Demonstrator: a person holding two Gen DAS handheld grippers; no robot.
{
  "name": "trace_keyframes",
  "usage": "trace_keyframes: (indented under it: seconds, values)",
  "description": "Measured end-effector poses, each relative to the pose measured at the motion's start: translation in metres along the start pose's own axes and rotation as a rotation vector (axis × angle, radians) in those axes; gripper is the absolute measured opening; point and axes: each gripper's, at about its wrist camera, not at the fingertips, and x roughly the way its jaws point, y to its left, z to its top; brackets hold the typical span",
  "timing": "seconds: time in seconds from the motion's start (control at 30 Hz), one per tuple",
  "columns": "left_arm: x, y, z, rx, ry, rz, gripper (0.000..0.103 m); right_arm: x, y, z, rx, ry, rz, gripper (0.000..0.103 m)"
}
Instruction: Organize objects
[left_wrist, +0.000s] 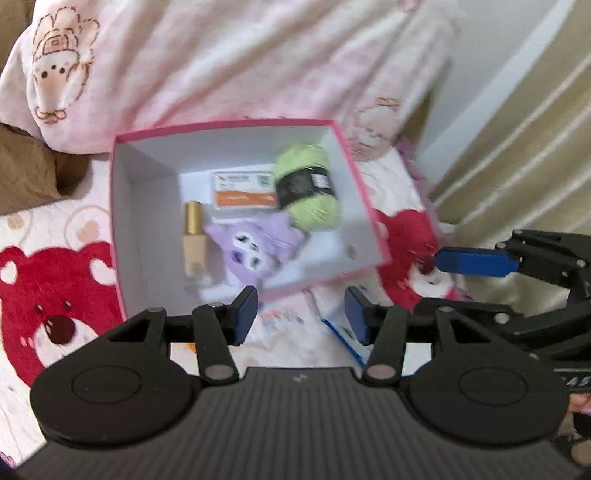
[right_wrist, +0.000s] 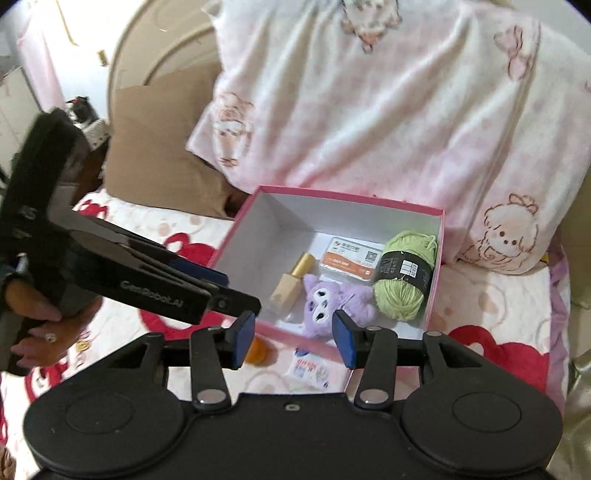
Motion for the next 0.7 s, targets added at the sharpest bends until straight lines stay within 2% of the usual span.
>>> trace_keyframes:
  seconds: [0.13, 0.2, 0.33, 0.47, 0.53, 0.7]
  values:
    - [-0.008, -0.013, -0.028, 0.036, -0.011, -0.027, 0.053, -0.028, 0.006, -0.022, 0.007, -0.030, 0.006, 0.057]
    - [-0.010, -0.016, -0.041, 0.035, -0.005, -0.060, 0.054, -0.041, 0.005, -0.038, 0.020, -0.040, 0.022, 0.065]
    - [-0.007, -0.024, -0.064, 0.061, 0.018, -0.074, 0.054, -0.054, -0.002, -0.077, 0.097, -0.056, 0.032, 0.070]
    - [0.005, -0.034, -0.082, 0.113, 0.043, -0.038, 0.054, -0.054, -0.014, -0.116, 0.194, -0.053, 0.045, 0.074]
    - [0.012, -0.036, -0.088, 0.112, 0.053, -0.052, 0.054, -0.049, -0.024, -0.133, 0.259, -0.049, 0.061, 0.074]
    - [0.031, -0.038, -0.106, 0.116, 0.015, -0.085, 0.054, -0.021, -0.062, -0.175, 0.484, -0.038, 0.091, 0.074]
